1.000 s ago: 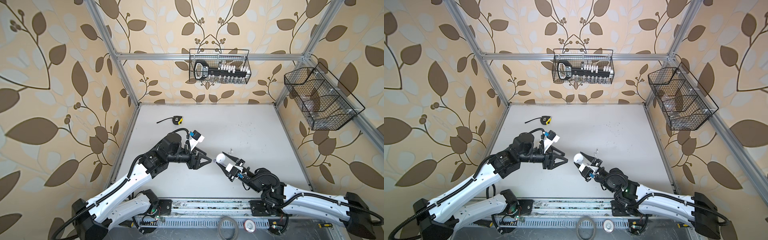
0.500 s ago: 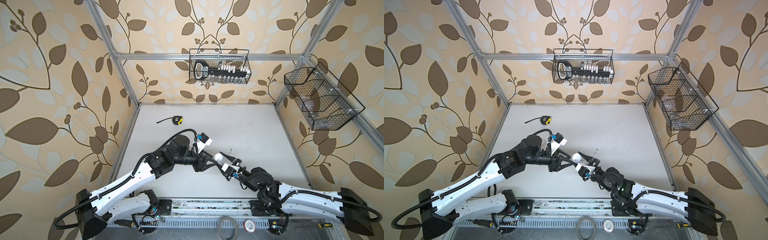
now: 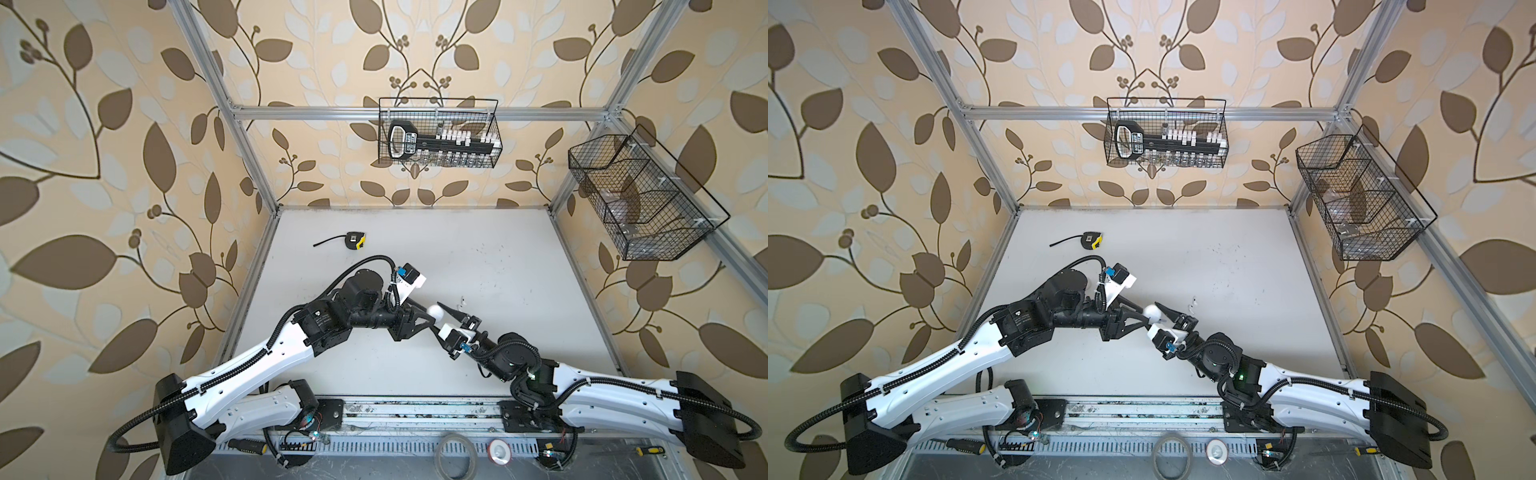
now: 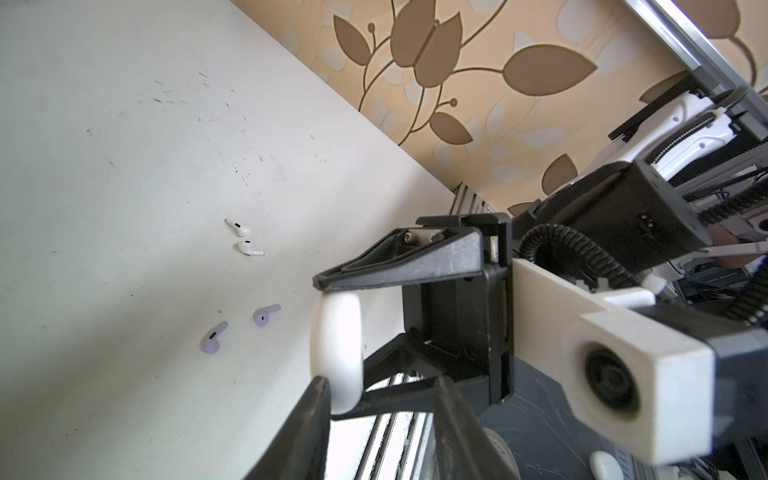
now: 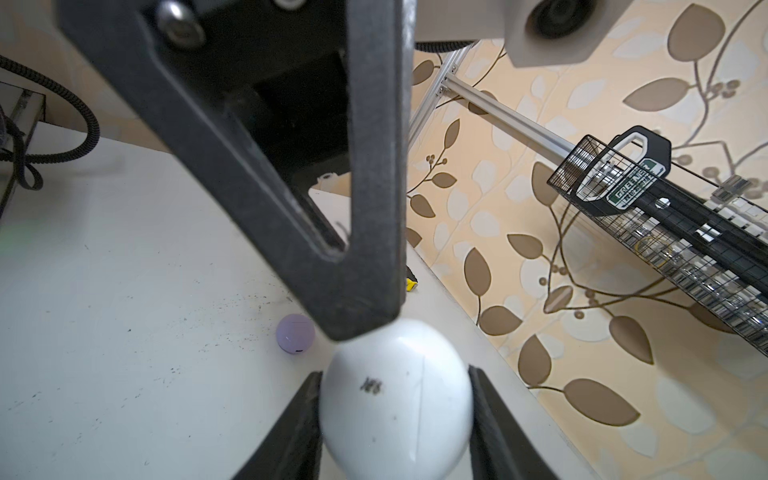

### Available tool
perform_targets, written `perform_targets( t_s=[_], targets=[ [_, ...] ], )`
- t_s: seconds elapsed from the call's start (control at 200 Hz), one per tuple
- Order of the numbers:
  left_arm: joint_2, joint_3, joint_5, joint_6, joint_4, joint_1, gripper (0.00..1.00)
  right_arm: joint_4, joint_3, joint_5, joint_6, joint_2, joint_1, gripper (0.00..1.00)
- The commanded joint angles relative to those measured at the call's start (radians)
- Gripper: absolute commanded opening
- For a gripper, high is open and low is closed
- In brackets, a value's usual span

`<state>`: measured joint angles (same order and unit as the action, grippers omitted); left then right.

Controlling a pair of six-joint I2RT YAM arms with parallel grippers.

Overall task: Insert wireless bluetooth earbuds into charging case
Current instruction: Pass the charging case.

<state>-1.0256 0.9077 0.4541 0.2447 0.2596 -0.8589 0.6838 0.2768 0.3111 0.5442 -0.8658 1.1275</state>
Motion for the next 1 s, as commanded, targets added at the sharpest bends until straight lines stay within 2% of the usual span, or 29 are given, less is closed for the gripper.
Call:
perform_targets(
  t_s=[0.0, 0.21, 0.475, 0.995],
  targets=[
    [-0.013, 0.042, -0.012, -0.010, -0.013, -0.015, 0.44, 0.057, 0.036, -0.045, -0.009, 0.033, 0.005, 0.19],
    [-0.028, 0.046, -0.021, -0.012, -0.011, -0.025, 0.45, 0.049, 0.038, -0.060, -0.015, 0.038, 0.005, 0.20],
    [-0.039, 0.056, -0.017, -0.013, -0.013, -0.038, 0.33, 0.063, 0.045, -0.049, -0.015, 0.027, 0.005, 0.19],
    [-0.068, 0.069, -0.017, -0.011, -0.023, -0.045, 0.33, 0.061, 0.047, -0.067, -0.027, 0.030, 0.005, 0.20]
  ],
)
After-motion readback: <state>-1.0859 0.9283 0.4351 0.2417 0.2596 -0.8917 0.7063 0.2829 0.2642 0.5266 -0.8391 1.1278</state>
